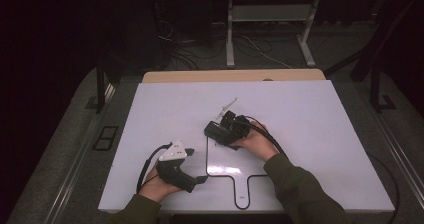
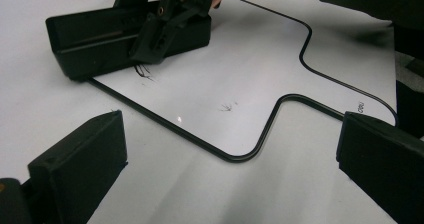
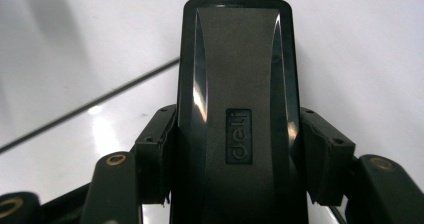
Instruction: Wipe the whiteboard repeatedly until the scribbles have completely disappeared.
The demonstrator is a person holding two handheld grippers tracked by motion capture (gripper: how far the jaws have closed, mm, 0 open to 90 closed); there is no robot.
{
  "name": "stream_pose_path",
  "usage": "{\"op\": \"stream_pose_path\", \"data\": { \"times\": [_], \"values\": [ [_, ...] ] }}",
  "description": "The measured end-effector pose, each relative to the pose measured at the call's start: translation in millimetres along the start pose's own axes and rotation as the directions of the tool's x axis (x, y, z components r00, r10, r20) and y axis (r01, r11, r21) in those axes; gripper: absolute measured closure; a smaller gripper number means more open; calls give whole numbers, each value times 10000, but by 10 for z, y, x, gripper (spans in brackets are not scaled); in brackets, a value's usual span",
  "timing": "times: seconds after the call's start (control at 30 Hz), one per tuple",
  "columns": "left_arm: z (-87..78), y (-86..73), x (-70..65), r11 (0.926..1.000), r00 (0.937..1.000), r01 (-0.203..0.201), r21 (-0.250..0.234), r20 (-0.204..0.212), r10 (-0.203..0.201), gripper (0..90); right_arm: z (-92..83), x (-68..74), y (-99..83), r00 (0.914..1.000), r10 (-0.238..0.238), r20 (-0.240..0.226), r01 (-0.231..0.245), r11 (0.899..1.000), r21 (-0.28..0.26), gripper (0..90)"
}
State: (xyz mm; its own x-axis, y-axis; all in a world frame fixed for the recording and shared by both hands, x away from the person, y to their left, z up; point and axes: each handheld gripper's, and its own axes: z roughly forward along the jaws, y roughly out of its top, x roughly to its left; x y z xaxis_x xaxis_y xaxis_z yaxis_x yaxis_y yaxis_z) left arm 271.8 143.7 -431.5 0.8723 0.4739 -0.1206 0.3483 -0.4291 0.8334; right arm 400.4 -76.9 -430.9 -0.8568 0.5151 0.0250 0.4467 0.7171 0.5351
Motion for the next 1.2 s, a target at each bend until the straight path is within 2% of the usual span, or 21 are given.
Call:
{"op": "stream_pose_path", "data": {
  "times": [0.17, 0.23, 0.27, 0.3, 0.37, 0.4, 0.47, 0.53, 0.6, 0.63, 0.67, 0.7, 0.77, 0.83, 0.9, 1.03, 1.07, 1.17, 1.2],
  "values": [
    [4, 1, -2, 10000, 10000, -38, 26, 11, 38, 0, 13, 205, 15, 9953, -671, -703, 670, 9977, -33, 387],
    [1, 4, -4, 10000, 10000, -64, 24, 13, 64, 0, 21, 242, 29, 9938, -914, -641, 917, 9958, 18, 387],
    [0, 4, -6, 10000, 10000, -42, 2, 15, 42, 0, 26, 225, 31, 9946, -788, -682, 786, 9969, -56, 387],
    [-1, 3, -5, 10000, 10000, -64, 4, 6, 64, 0, 33, 106, 41, 9986, -369, -377, 367, 9993, -65, 387],
    [-1, 0, -4, 10000, 10000, -52, 6, 10, 52, 0, 34, 49, 42, 9993, -236, -276, 234, 9997, -67, 387],
    [-1, 0, -2, 10000, 10000, -44, 14, 13, 44, 0, 35, -22, 43, 9997, 117, -208, -120, 9999, -123, 387],
    [0, -1, 2, 10000, 10000, -38, 14, 17, 38, 0, 31, -81, 49, 9987, 322, -399, -326, 9994, -114, 387],
    [0, 0, 2, 10000, 10000, -23, 22, 9, 23, 0, 38, -28, 56, 9998, 32, -179, -32, 10000, -22, 387],
    [-1, 0, -1, 10000, 10000, -26, 9, 4, 26, 0, 33, 33, 56, 9990, -66, -445, 66, 10000, 3, 387],
    [-1, 1, -2, 10000, 10000, -31, 6, 5, 31, 0, 35, 90, 57, 9974, -266, -667, 265, 9996, -31, 387],
    [-3, 2, -4, 10000, 10000, -44, -1, 8, 44, 0, 41, 213, 59, 9915, -904, -931, 907, 9959, -11, 387],
    [-5, 4, -5, 10000, 10000, -61, 2, 16, 61, 0, 41, 213, 59, 9915, -904, -931, 907, 9959, -11, 387],
    [-2, 4, -11, 10000, 10000, -31, 4, 32, 31, 0, 32, 344, 67, 9859, -1455, -821, 1477, 9888, 214, 387],
    [-1, 4, -12, 10000, 10000, -43, 13, 34, 43, 0, 27, 348, 68, 9853, -1547, -726, 1568, 9873, 246, 387],
    [-5, 4, -12, 10000, 10000, -84, -7, 25, 84, 0, 25, 290, 68, 9883, -1467, -407, 1478, 9886, 272, 387],
    [-3, 3, -5, 10000, 10000, -63, 19, 18, 63, 0, 25, 145, 64, 9955, -916, -263, 922, 9955, 238, 387],
    [-2, 3, -6, 10000, 10000, -58, 15, 23, 58, 0, 21, 107, 64, 9959, -898, -128, 902, 9954, 317, 387],
    [-2, 3, -10, 10000, 10000, -77, 11, 40, 77, 0, 11, 7, 59, 9982, -506, 312, 496, 9983, 318, 387],
    [-2, 4, -10, 10000, 10000, -79, 16, 42, 79, 0, 8, -48, 51, 9991, -258, 333, 246, 9991, 343, 387]
  ]
}}
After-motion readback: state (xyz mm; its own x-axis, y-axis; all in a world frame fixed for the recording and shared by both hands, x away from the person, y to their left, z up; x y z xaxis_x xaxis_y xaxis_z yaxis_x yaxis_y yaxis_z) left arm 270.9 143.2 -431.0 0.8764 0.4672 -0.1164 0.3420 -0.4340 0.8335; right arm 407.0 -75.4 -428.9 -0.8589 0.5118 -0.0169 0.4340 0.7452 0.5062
